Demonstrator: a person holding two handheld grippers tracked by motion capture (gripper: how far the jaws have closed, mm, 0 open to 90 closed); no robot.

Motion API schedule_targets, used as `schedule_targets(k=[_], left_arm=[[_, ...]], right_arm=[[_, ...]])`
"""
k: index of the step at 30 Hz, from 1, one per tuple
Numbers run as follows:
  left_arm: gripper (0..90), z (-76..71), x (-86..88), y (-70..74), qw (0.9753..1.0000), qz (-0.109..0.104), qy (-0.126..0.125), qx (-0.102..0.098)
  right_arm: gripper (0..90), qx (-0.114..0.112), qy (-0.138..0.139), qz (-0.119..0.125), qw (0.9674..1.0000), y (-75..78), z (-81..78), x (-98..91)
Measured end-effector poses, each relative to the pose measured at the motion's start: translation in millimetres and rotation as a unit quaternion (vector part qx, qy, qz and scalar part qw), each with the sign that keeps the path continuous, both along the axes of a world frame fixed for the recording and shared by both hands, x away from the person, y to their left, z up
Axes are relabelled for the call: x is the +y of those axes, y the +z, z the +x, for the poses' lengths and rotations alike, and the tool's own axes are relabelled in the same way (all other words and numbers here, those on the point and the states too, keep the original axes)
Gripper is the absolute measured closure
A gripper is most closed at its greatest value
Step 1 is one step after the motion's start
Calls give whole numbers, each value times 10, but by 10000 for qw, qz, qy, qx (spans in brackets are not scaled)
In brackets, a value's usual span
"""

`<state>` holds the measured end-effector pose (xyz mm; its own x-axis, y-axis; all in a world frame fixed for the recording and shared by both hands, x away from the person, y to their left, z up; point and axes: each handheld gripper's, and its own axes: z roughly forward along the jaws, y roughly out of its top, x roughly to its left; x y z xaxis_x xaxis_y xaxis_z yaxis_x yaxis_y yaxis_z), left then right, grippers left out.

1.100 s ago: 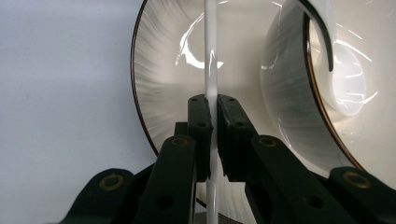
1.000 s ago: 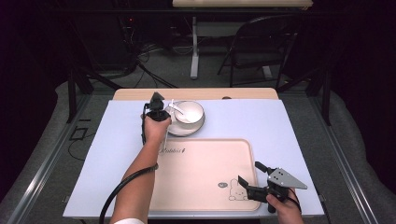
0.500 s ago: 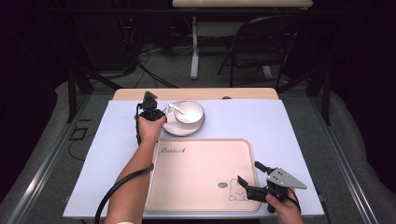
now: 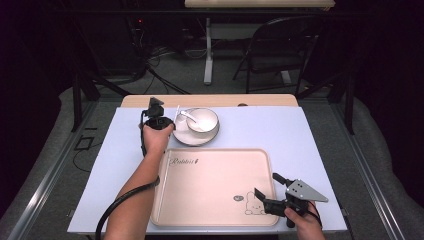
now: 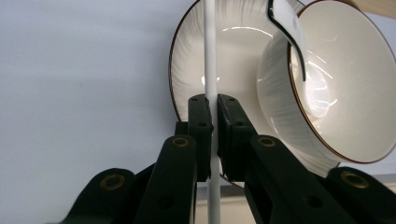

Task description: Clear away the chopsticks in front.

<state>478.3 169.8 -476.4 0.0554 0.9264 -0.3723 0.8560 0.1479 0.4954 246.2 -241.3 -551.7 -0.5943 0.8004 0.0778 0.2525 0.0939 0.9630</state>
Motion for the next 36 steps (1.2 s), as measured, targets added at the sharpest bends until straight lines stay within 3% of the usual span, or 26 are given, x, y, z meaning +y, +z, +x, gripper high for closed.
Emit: schedule_targets(k=[14,23,36], left_arm=[[845,-299,73,66,9993,79,-123,-347],[845,-578,101,12,9977,-70,-211,-633],[845,-1045,132,-84,9935,-264,-161,-1100]], right_arm=[[142,2,-18,-11,10000,-3,5,7],[142,11,-36,-9,10000,-4,5,4],[142,17,-49,-14,10000,-6,7,5]])
